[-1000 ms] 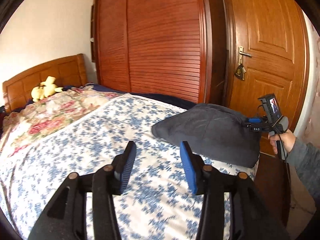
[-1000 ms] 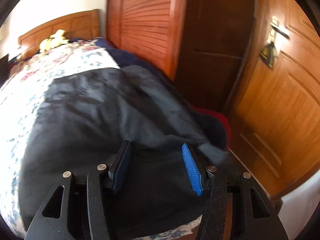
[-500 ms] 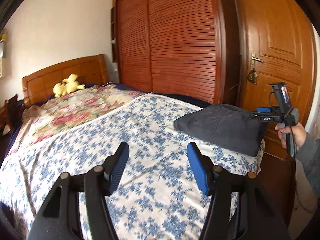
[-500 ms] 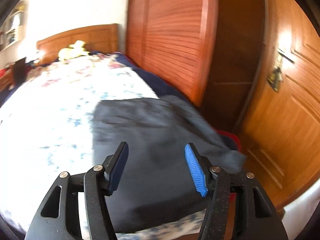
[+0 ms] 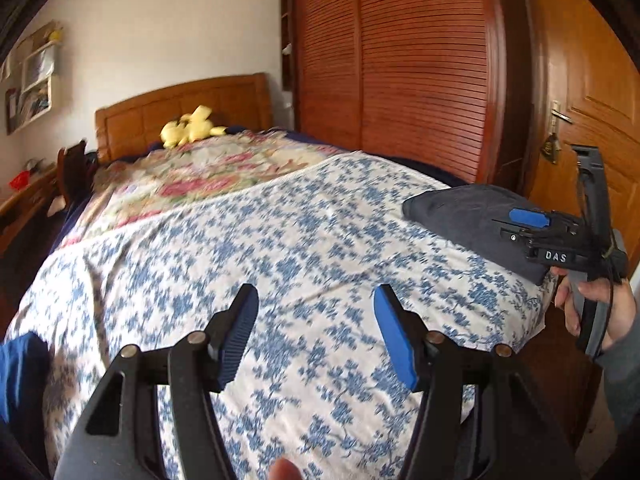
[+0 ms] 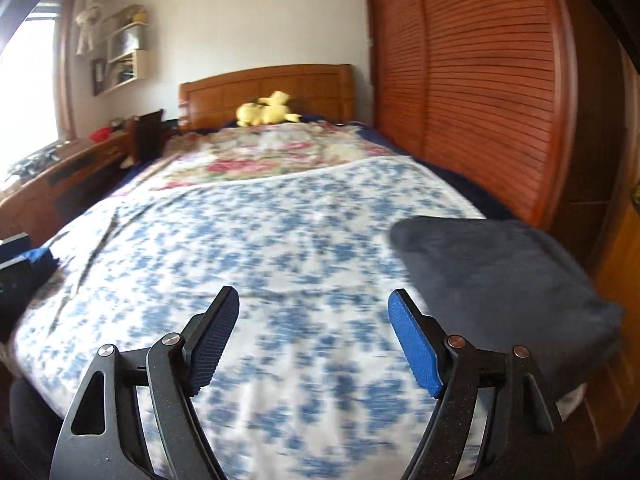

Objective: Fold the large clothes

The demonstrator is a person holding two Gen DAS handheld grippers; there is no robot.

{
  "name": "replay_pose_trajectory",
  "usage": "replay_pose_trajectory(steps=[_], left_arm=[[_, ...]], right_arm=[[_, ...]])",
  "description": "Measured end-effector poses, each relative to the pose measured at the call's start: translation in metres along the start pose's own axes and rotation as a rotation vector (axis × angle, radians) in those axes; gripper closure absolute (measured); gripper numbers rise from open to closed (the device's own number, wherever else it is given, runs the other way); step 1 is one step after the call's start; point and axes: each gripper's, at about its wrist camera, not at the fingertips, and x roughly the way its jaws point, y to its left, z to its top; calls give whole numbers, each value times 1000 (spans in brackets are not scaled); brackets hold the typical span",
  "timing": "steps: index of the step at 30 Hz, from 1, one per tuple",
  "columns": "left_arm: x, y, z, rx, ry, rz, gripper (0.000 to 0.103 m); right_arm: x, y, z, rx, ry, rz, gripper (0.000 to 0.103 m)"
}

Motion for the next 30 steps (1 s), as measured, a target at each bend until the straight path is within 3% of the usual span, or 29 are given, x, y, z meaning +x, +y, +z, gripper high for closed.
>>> replay_pose_trajectory(steps=[8, 14, 22, 30], left_arm=[[29, 44, -45, -131, 70, 75, 44], [33, 66, -73, -170, 109, 160, 44], [-12, 88, -89, -211, 78, 233, 44], [-75, 99, -78, -233, -22, 294, 44]], right_arm=[[30, 74, -13, -66, 15, 93, 24], [47, 118, -37, -60, 55, 178, 24], [32, 172, -52, -73, 71, 253, 24], [-16, 195, -32, -92, -35, 274, 24]])
